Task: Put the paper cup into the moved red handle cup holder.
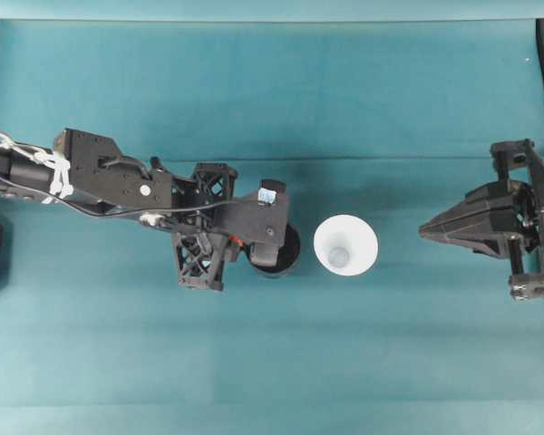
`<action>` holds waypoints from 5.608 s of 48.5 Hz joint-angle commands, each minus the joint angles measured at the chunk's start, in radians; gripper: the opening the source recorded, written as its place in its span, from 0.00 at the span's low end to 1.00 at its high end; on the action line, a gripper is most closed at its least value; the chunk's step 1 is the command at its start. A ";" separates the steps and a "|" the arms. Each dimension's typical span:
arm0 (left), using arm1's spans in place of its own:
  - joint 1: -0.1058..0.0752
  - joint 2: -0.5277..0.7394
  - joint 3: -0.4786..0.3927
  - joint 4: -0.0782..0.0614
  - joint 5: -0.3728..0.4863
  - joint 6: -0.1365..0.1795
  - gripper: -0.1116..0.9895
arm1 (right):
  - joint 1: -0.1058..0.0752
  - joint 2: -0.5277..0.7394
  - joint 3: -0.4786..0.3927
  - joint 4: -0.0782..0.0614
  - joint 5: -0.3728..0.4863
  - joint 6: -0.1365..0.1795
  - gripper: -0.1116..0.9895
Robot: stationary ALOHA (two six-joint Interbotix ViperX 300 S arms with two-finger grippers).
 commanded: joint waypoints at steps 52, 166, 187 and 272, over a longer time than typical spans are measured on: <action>-0.034 -0.492 0.221 0.002 0.055 0.002 0.95 | -0.160 0.247 -0.173 0.003 0.359 0.115 0.31; -0.046 -0.509 0.287 0.002 0.031 -0.060 0.95 | -0.178 0.765 -0.695 0.026 0.839 0.201 0.00; -0.054 -0.515 0.295 0.002 0.031 -0.060 0.95 | -0.164 0.828 -0.954 0.028 0.983 0.196 0.00; -0.064 -0.515 0.298 0.002 0.031 -0.060 0.92 | -0.126 1.057 -0.885 0.002 0.713 0.209 0.00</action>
